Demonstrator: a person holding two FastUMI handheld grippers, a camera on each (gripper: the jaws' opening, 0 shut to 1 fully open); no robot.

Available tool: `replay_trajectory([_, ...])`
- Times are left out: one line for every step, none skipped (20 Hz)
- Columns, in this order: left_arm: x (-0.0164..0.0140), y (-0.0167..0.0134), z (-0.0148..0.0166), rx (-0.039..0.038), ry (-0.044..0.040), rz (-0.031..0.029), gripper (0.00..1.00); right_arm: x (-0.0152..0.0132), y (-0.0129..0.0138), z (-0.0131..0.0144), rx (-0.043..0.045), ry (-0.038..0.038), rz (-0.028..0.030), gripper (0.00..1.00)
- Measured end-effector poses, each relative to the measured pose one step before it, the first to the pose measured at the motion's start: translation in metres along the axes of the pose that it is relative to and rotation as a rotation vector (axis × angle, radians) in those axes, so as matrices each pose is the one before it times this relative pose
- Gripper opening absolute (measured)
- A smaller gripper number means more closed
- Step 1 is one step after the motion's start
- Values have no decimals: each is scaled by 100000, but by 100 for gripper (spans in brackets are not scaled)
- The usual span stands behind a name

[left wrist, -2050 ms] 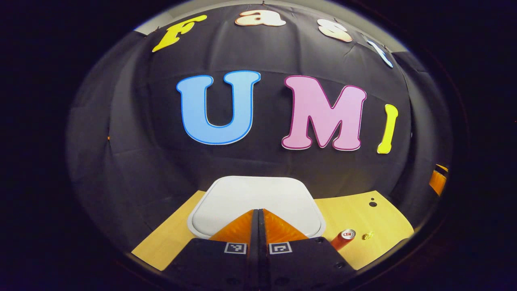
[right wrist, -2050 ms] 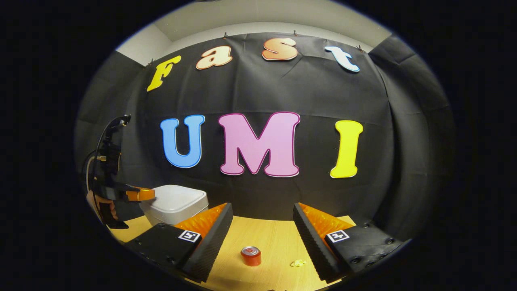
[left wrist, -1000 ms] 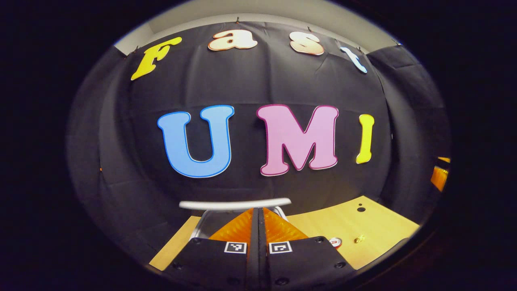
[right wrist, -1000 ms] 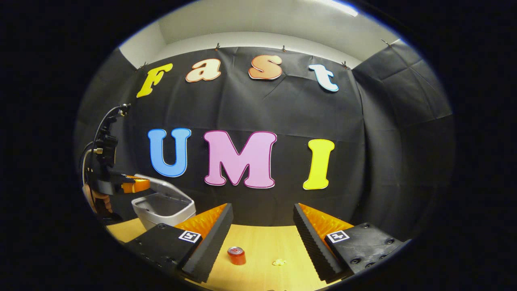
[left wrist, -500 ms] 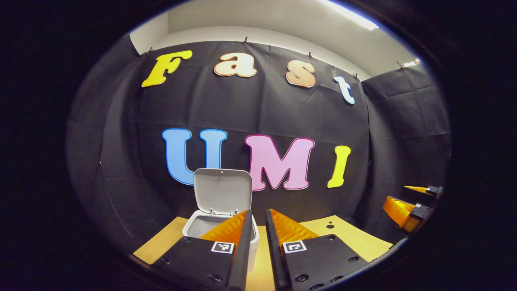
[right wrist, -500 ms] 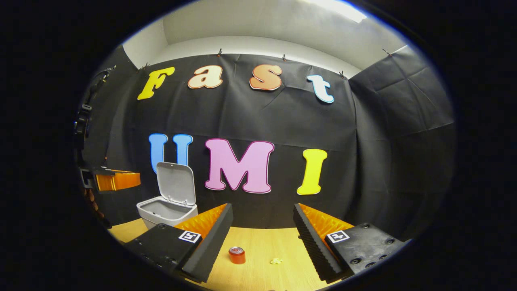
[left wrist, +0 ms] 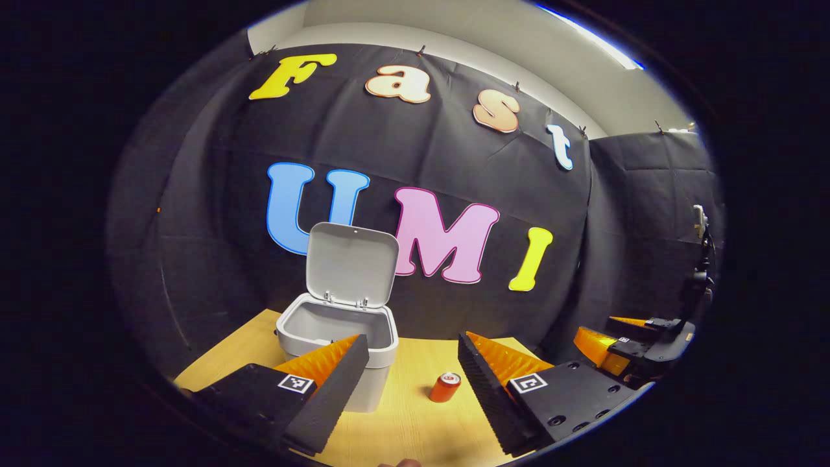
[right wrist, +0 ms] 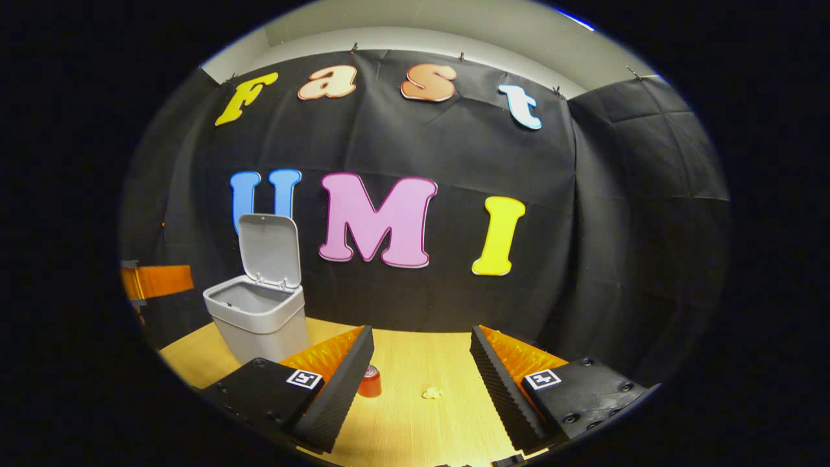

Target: Press the lid of the desktop garbage bin to open it, pick up the crumpled paper on the desktop and throw it into the bin, then pick up the pop can on the desktop and drop it into the bin, and finally close the garbage bin lid.

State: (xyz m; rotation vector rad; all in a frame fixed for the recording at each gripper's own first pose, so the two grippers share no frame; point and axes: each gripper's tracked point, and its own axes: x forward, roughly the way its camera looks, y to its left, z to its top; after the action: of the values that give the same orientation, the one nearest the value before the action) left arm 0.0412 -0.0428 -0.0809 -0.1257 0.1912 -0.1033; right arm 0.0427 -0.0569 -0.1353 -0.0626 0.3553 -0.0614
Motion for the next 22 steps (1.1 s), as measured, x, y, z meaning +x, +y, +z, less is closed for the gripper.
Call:
replay_trajectory([-50,195,-220,1724,524,661,95,1080,-295,-1503,191,4337,449,97])
replay_trajectory([39,-67,-609,966,1222,-280,95,1178,-266,-1650,365,6270,291,96])
replay_trajectory([96,-10,-433,194,1085,57,95,1433,26,-1586,802,5978,950,97])
replay_trajectory([70,142,-505,-273,1049,426,95,1510,81,-1433,1409,5529,1180,97])
replay_trajectory([140,-70,-392,-212,1340,179,95,1314,-67,-1012,875,4779,1070,97])
replay_trajectory([266,-51,-381,266,1195,333,95,1345,-190,-1322,362,4751,716,97])
replay_trajectory([173,-15,-275,767,803,437,95,1271,-222,-854,71,4008,219,97])
replay_trajectory([232,-62,-179,1184,514,578,95,1202,-395,-830,-175,3559,4,97])
replay_trajectory([207,-57,-117,1383,620,505,95,1075,-324,-592,205,3298,146,98])
replay_trajectory([357,2,-201,1589,375,963,95,1557,-66,-361,-22,2226,925,98])
replay_trajectory([311,35,-32,1306,253,895,95,1277,-530,-186,-361,982,-611,97])
replay_trajectory([367,-255,-370,619,908,-50,95,1820,-855,-573,-882,2355,-685,98])
replay_trajectory([450,-372,-369,97,1150,-754,95,1492,-517,-695,-527,2712,-211,98])
replay_trajectory([592,-204,-199,333,885,-390,95,1908,-144,-702,2,2961,749,97])
replay_trajectory([619,-39,-76,935,943,646,95,1767,-157,-1080,-250,4489,1427,98])
replay_trajectory([592,-5,-88,1116,636,545,95,1402,-221,-1199,-423,5344,587,100])
replay_trajectory([499,-56,124,1216,44,483,95,1301,-290,-808,-312,3849,254,98])
replay_trajectory([391,-17,54,1179,-91,668,95,1485,-278,-623,-360,2714,-24,98])
replay_trajectory([423,-33,71,967,98,676,95,1436,-177,-602,-206,2645,75,98])
replay_trajectory([361,-88,-167,524,296,821,95,1239,-100,-337,43,2446,70,98])
replay_trajectory([369,-102,-167,133,721,552,95,1045,41,-388,411,2342,928,98])
replay_trajectory([315,-227,-374,-68,961,294,95,1192,100,-460,137,2685,937,98])
